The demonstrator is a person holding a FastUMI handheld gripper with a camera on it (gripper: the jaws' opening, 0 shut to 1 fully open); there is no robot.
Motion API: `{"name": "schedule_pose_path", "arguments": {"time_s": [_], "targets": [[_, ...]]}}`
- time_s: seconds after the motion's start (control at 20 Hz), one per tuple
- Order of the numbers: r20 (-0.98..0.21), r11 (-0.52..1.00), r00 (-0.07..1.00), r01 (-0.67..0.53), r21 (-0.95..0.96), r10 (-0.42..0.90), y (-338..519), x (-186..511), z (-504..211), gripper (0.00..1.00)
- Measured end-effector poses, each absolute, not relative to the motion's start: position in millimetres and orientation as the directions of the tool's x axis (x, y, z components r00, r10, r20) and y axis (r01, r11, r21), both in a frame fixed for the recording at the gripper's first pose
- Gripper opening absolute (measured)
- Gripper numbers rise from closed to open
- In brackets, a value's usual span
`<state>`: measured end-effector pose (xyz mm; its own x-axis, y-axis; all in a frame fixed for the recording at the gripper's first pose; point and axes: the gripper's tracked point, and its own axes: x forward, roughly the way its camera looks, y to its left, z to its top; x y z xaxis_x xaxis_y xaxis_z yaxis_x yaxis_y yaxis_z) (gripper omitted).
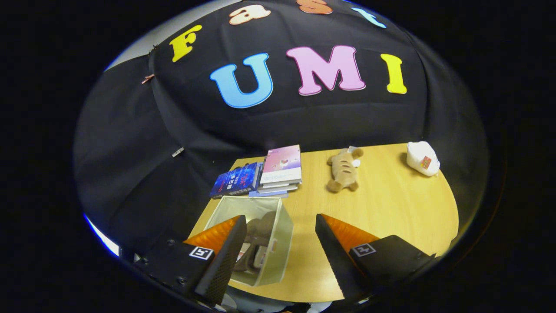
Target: Open the storage box then place both shoes into the box .Put the left shoe in first, then the right shoe, with the right side of both shoes facing outward in a uniform manner.
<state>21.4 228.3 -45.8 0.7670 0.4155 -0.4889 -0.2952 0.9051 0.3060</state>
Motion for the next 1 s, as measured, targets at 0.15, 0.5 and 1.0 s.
{"name": "schedule_pose_path", "arguments": {"time_s": [0.15, 0.5, 1.0], "targets": [[-0.442, 0.911, 0.798, -0.331, 0.248, 0.410, 183, 24, -35, 0.99], [-0.293, 0.917, 0.869, -0.385, 0.108, 0.400, 80, 31, -12, 0.99], [-0.182, 0.948, 0.932, -0.297, 0.115, 0.314, 10, 33, -2, 0.99]]}}
